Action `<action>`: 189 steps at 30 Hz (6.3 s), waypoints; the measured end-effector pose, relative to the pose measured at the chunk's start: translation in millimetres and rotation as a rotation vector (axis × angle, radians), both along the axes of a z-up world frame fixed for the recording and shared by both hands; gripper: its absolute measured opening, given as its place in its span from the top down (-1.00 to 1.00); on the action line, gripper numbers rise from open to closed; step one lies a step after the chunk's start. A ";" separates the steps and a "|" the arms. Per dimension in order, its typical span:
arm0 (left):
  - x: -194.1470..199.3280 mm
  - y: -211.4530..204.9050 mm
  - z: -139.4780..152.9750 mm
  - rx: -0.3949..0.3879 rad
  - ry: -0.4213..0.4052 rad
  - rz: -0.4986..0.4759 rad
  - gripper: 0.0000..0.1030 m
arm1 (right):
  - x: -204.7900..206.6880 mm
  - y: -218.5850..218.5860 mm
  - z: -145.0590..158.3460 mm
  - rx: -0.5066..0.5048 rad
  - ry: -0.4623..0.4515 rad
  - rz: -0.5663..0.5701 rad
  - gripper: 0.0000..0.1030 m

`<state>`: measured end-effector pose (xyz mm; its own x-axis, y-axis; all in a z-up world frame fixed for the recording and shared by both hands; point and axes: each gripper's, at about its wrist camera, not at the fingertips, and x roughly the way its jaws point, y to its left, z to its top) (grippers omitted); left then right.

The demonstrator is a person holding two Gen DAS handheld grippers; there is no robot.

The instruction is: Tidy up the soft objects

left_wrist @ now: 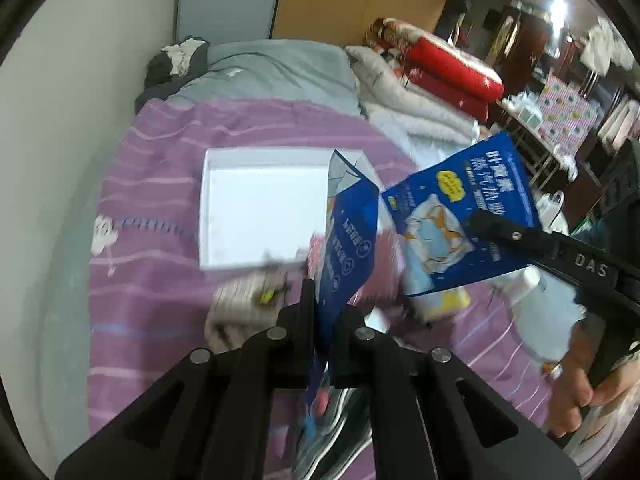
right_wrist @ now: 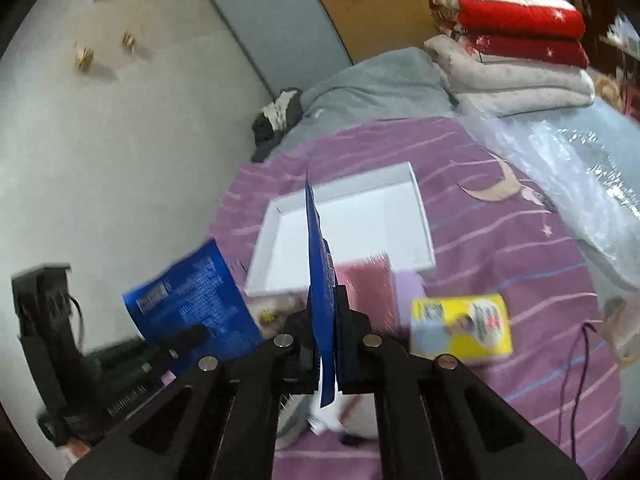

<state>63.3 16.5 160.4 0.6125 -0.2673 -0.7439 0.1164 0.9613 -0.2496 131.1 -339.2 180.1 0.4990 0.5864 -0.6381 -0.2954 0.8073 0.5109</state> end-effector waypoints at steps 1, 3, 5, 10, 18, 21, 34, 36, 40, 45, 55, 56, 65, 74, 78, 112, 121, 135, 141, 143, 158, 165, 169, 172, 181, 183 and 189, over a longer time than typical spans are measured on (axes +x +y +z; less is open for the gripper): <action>8.6 0.2 3.3 -0.014 0.001 0.003 0.88 | 6.9 1.6 2.1 0.017 0.005 -0.007 0.93; 27.2 1.1 9.1 -0.042 0.007 0.006 0.88 | 28.0 5.5 7.2 0.058 0.019 -0.026 0.93; 47.6 3.9 13.4 -0.080 0.018 0.009 0.88 | 51.4 11.9 10.2 0.093 0.034 -0.037 0.93; 90.0 16.6 18.4 -0.190 0.022 0.083 0.88 | 103.0 27.3 5.7 0.194 0.081 -0.056 0.93; 149.5 14.8 -34.9 -0.276 0.197 0.021 0.89 | 138.2 22.8 -59.6 0.260 0.217 -0.099 0.93; 168.1 10.0 -61.7 -0.207 0.279 -0.057 0.89 | 142.5 28.9 -83.8 0.150 0.237 -0.066 0.93; 217.4 24.8 -125.0 0.193 0.466 -0.115 0.62 | 152.7 45.5 -131.1 0.124 0.289 -0.005 0.93; 215.0 21.5 -126.6 0.313 0.449 -0.070 0.15 | 152.4 48.4 -135.6 0.116 0.299 0.007 0.93; 200.3 19.5 -122.3 0.388 0.434 0.033 0.13 | 152.4 51.2 -136.7 0.072 0.287 0.011 0.93; 183.5 33.3 -102.8 0.290 0.420 0.139 0.10 | 150.3 48.7 -132.6 0.044 0.266 0.005 0.93; 181.9 25.6 -83.9 0.153 0.315 0.171 0.02 | 150.0 43.7 -135.8 0.039 0.268 -0.012 0.93; 184.4 20.4 -89.3 0.125 0.325 0.154 0.31 | 149.5 44.2 -135.5 0.036 0.267 -0.012 0.93; 209.1 0.8 -141.3 -0.052 0.481 0.121 0.98 | 150.3 44.3 -135.3 0.040 0.268 -0.010 0.93; 193.4 0.7 -140.6 0.028 0.520 0.065 0.98 | 151.4 49.6 -136.8 0.018 0.282 0.010 0.93; 186.8 0.2 -139.5 0.094 0.536 0.047 0.98 | 152.3 56.1 -138.2 0.006 0.290 0.038 0.93; 186.4 -0.7 -123.7 -0.022 0.413 0.033 0.98 | 152.0 68.9 -161.4 0.065 0.411 0.085 0.85; 177.6 22.3 -102.6 -0.114 0.347 0.082 0.98 | 152.8 50.6 -152.9 0.233 0.366 0.073 0.92; 184.4 8.1 -115.9 -0.081 0.384 0.060 0.98 | 153.4 68.8 -167.6 0.241 0.433 0.097 0.92; 189.1 -5.5 -138.7 -0.028 0.431 0.032 0.98 | 153.5 77.0 -169.5 0.165 0.436 0.101 0.92; 191.1 -5.1 -138.9 -0.028 0.441 0.030 0.98 | 151.1 79.2 -169.6 0.109 0.429 0.098 0.92; 192.8 -10.8 -136.5 0.017 0.418 0.018 0.96 | 145.6 33.9 -131.8 -0.061 0.308 -0.076 0.70; 190.2 -2.1 -133.3 -0.025 0.442 0.042 0.96 | 147.1 59.7 -139.8 -0.033 0.331 0.022 0.70; 181.2 3.4 -119.0 -0.041 0.418 0.054 0.96 | 147.7 67.3 -154.9 -0.051 0.384 0.046 0.72; 172.3 8.1 -102.9 -0.047 0.384 0.070 0.95 | 146.3 62.2 -151.5 -0.060 0.370 0.027 0.76; 137.5 3.2 -72.0 -0.016 0.303 0.118 0.27 | 131.5 43.9 -127.2 -0.041 0.324 0.008 0.76; 130.7 5.4 -69.1 -0.051 0.299 0.134 0.26 | 128.8 43.4 -121.1 -0.039 0.316 0.011 0.76; 106.9 5.3 -57.9 -0.020 0.241 0.188 0.09 | 117.2 39.1 -98.7 -0.019 0.266 0.017 0.76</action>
